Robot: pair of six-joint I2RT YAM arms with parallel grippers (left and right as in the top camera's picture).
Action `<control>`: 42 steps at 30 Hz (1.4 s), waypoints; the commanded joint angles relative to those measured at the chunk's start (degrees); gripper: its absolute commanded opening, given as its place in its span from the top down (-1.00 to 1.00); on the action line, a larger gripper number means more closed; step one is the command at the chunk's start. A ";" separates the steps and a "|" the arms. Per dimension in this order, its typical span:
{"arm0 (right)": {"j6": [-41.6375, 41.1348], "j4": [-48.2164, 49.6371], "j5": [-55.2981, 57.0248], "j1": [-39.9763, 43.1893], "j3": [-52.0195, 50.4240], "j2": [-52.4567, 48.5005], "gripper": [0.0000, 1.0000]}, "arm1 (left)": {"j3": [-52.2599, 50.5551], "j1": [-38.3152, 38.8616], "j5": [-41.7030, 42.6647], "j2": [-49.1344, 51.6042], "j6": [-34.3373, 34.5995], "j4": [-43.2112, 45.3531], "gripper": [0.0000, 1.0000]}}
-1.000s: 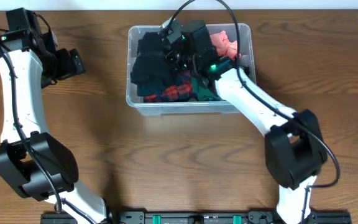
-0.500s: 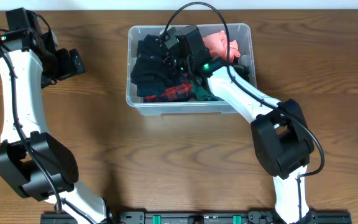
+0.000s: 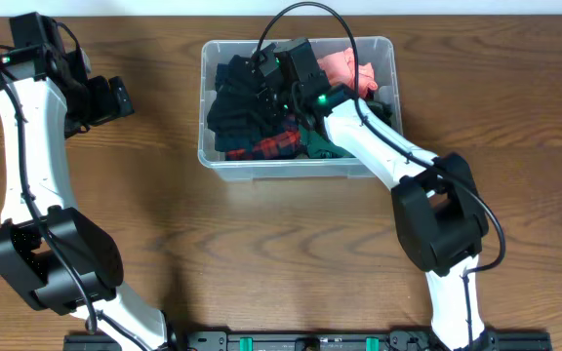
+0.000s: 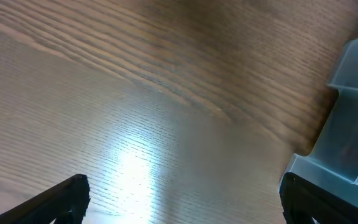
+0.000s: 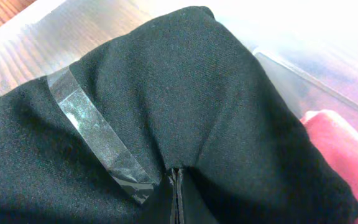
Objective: Pack container
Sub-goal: 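Press and spread the black garment inside the bin with the right gripper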
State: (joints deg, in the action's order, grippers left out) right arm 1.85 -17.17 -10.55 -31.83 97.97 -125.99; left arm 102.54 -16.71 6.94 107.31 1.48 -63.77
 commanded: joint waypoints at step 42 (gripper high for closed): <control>-1.88 -23.56 7.06 4.44 3.32 -0.83 -0.08 | -0.33 -0.09 -0.07 -0.04 -0.11 -0.02 -0.96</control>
State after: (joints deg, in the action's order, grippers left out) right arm 0.47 -35.62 -9.89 -29.85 104.66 -125.08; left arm 102.54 -16.71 6.94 107.31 1.48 -63.77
